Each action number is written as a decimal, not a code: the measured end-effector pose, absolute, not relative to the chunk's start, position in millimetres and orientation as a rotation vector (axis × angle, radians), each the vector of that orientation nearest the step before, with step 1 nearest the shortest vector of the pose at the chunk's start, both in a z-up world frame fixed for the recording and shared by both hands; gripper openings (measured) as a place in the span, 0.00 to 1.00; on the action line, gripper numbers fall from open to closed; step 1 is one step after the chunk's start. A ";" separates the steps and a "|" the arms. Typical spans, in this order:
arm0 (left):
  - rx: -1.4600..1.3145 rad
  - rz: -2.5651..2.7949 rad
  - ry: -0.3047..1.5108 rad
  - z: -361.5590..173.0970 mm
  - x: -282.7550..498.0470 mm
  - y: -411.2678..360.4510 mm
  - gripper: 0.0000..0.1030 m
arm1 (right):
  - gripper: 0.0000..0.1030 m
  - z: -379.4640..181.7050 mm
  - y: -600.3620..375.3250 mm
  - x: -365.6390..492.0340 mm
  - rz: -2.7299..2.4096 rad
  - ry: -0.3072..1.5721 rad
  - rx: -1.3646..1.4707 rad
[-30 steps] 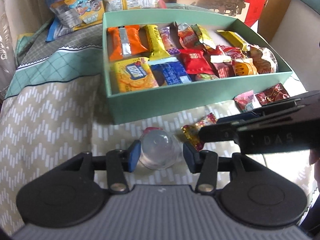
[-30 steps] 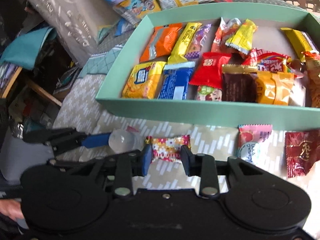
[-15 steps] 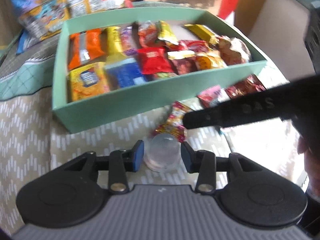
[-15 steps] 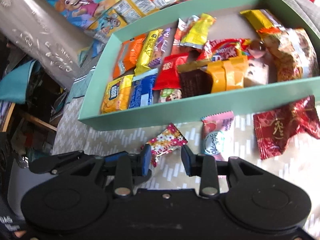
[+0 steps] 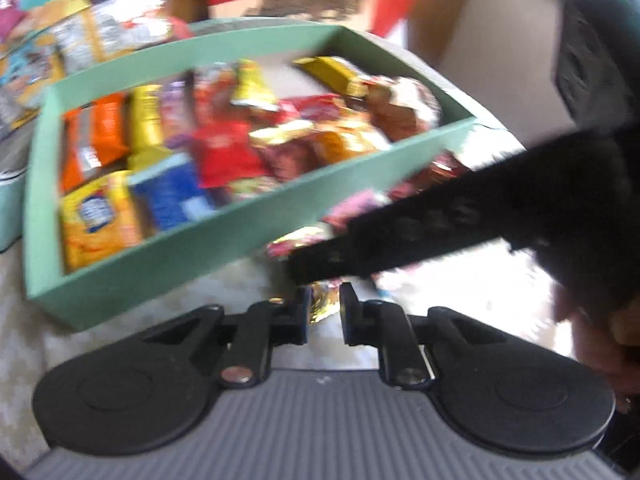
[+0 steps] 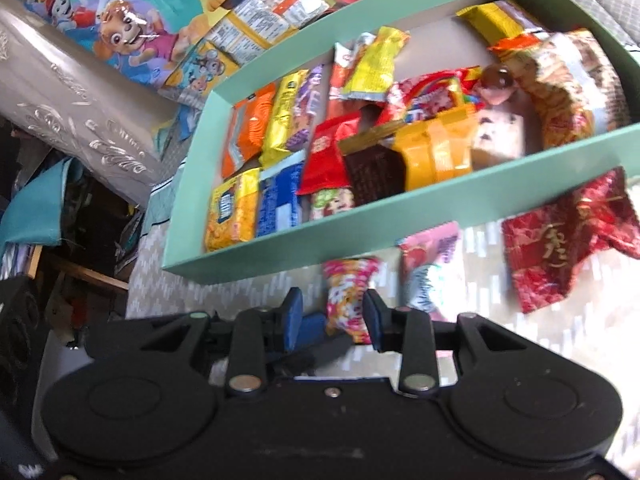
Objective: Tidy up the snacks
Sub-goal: 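Grasp the clear plastic cup with left tool while right tool grasps floral-print candy, then carry cup and floral candy into the green box and open both tools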
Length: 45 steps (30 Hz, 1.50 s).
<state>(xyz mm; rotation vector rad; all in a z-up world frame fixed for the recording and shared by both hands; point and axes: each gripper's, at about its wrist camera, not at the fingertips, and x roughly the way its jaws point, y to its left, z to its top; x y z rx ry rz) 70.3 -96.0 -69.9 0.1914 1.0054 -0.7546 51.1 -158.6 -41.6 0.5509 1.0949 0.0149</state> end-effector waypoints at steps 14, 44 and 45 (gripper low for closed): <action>0.146 -0.673 0.947 -41.4 48.8 -62.6 0.42 | 0.38 -48.4 -158.7 37.4 0.011 1.099 0.510; 0.205 -0.498 1.000 -38.7 41.8 -64.0 0.32 | 0.23 -19.2 -152.6 13.6 0.090 0.986 0.361; 0.193 -0.497 0.989 -32.3 43.0 -64.0 0.32 | 0.23 -13.8 -155.9 11.3 0.091 0.969 0.373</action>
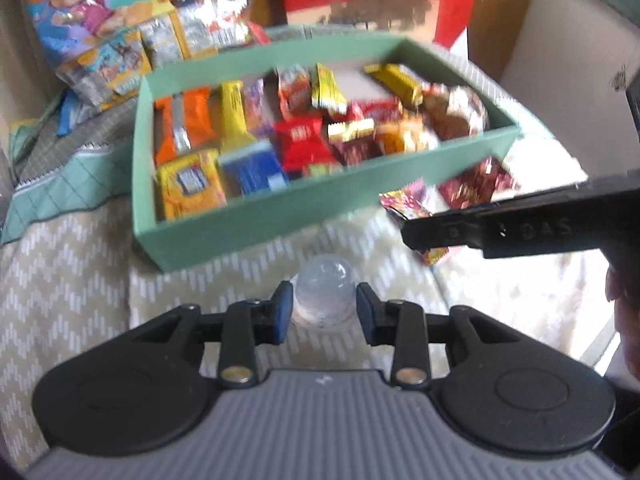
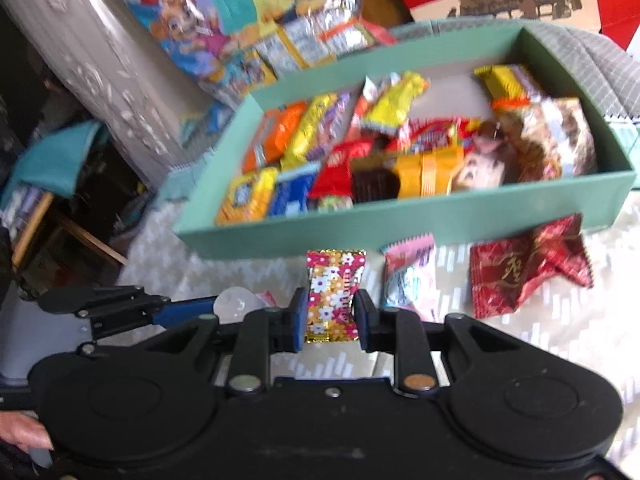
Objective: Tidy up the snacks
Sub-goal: 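Carry cup and floral candy into the green box and open both tools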
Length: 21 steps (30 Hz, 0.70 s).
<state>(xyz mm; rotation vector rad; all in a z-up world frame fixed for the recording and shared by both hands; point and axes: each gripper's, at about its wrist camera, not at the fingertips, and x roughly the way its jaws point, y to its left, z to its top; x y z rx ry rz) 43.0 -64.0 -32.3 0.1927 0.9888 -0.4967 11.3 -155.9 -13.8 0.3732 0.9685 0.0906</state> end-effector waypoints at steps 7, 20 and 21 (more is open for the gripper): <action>0.157 -0.513 0.899 12.1 66.2 -84.4 0.32 | 0.23 21.1 -188.6 17.2 0.057 0.863 0.441; 0.198 -0.531 0.907 13.3 169.1 -182.4 0.33 | 0.23 28.1 -273.4 93.3 -0.122 0.822 0.494; 0.196 -0.529 0.915 10.2 175.2 -187.0 0.33 | 0.23 25.2 -276.9 100.4 -0.126 0.830 0.492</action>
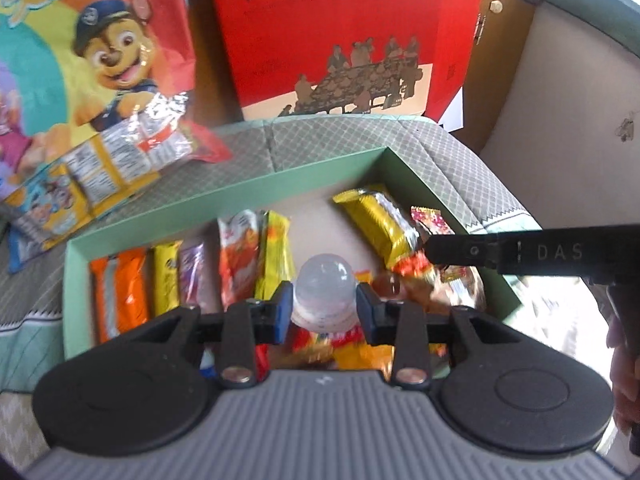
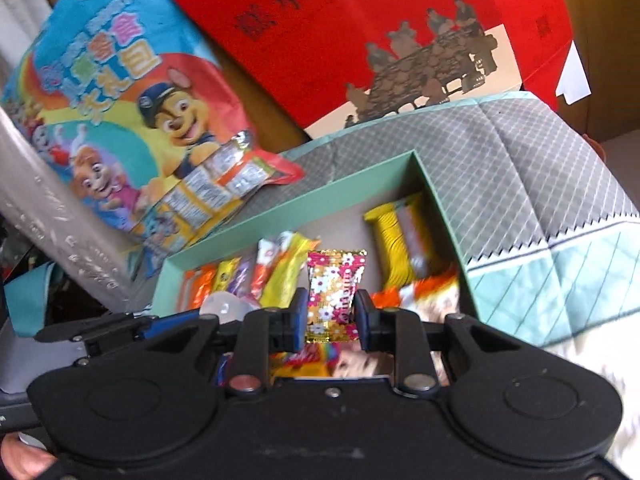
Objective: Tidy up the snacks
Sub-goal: 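Carry cup and floral candy into the green box and open both tools, then move both tools back toward the pink candy and red foil candy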
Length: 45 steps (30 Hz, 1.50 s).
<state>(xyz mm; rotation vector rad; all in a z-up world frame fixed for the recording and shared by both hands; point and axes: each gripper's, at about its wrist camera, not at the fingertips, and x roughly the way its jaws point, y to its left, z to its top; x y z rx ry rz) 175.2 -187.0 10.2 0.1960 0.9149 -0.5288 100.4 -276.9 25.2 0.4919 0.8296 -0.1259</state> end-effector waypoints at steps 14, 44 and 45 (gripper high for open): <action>0.192 -0.504 0.966 -18.9 219.7 -203.8 0.33 | 0.24 5.0 -282.0 147.4 -0.119 0.869 0.486; 0.211 -0.429 0.923 -0.4 119.4 -194.9 1.00 | 1.00 34.4 -296.6 39.4 -0.231 0.773 0.561; 0.209 -0.432 0.931 -2.7 115.7 -194.5 1.00 | 1.00 32.4 -296.4 36.2 -0.231 0.779 0.561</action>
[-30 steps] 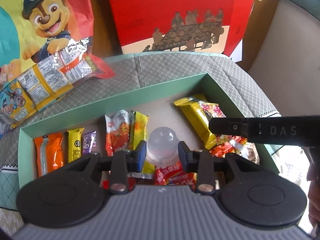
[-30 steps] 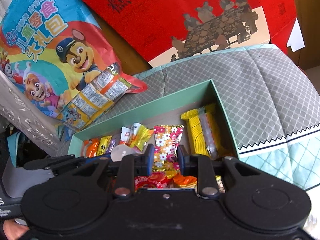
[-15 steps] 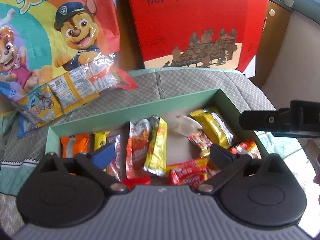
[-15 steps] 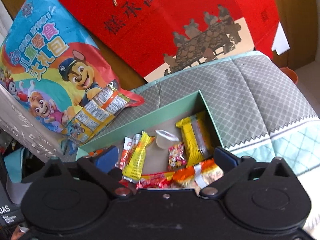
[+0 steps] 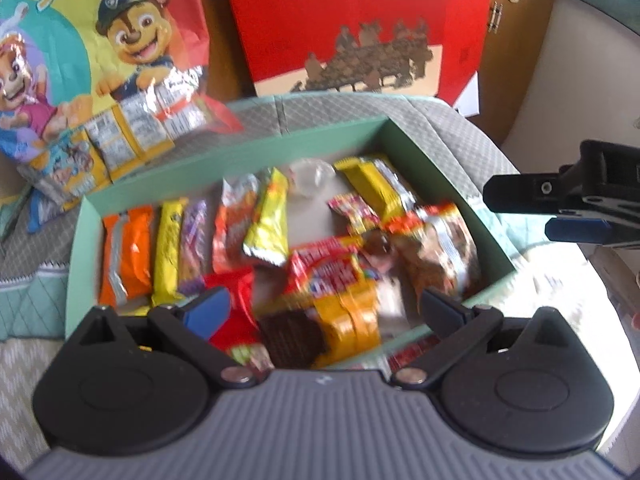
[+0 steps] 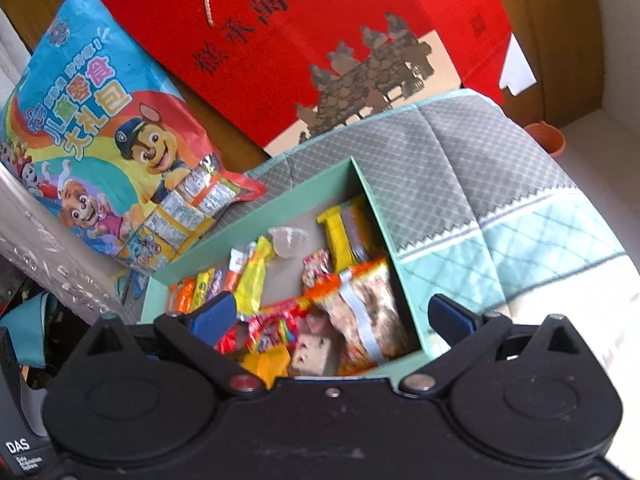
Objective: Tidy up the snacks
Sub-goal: 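Move both tools back toward the pink candy and red foil candy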
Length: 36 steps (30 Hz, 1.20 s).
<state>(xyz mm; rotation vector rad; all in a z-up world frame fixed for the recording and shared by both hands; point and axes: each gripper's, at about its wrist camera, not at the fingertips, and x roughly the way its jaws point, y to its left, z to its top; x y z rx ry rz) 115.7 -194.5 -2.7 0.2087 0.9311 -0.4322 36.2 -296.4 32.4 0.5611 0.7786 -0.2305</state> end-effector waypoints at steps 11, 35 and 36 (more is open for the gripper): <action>0.179 -0.433 1.039 -31.1 83.5 -184.0 1.00 | 1.00 -5.5 -286.3 11.7 -0.221 0.888 0.612; 0.153 -0.349 1.159 -87.7 86.8 -184.7 1.00 | 1.00 -38.5 -272.1 2.7 -0.202 0.944 0.611; 0.159 -0.350 1.157 -88.0 86.9 -185.3 1.00 | 1.00 -39.8 -271.3 3.5 -0.202 0.945 0.607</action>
